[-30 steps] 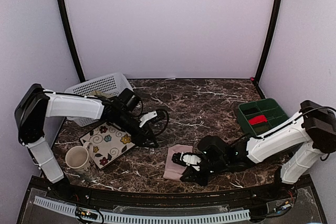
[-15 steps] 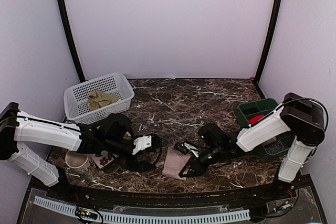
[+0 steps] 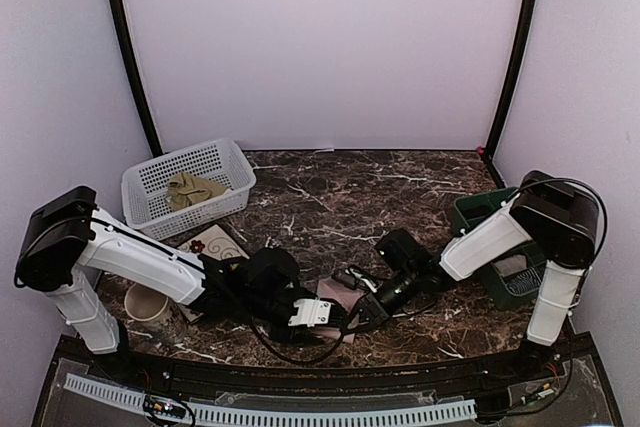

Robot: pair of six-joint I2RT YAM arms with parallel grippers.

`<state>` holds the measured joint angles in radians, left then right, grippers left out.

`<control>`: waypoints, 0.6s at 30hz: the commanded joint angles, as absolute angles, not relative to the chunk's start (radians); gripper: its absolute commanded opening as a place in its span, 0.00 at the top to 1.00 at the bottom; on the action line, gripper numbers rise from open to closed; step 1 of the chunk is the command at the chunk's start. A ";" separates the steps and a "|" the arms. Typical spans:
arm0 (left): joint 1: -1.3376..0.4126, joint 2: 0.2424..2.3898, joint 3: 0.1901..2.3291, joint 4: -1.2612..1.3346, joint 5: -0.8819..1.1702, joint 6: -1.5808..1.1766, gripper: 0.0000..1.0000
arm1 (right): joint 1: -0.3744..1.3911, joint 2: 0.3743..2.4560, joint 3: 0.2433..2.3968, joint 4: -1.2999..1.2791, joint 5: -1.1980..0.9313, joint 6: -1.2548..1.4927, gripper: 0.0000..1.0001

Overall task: Roll the underwear
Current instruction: Roll the underwear at the center of the board.

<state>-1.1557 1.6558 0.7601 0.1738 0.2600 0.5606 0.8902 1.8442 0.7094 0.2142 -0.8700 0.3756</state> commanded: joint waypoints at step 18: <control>-1.159 1.769 0.880 -0.088 0.358 0.449 0.88 | 0.848 1.612 0.739 0.067 -0.519 0.179 0.59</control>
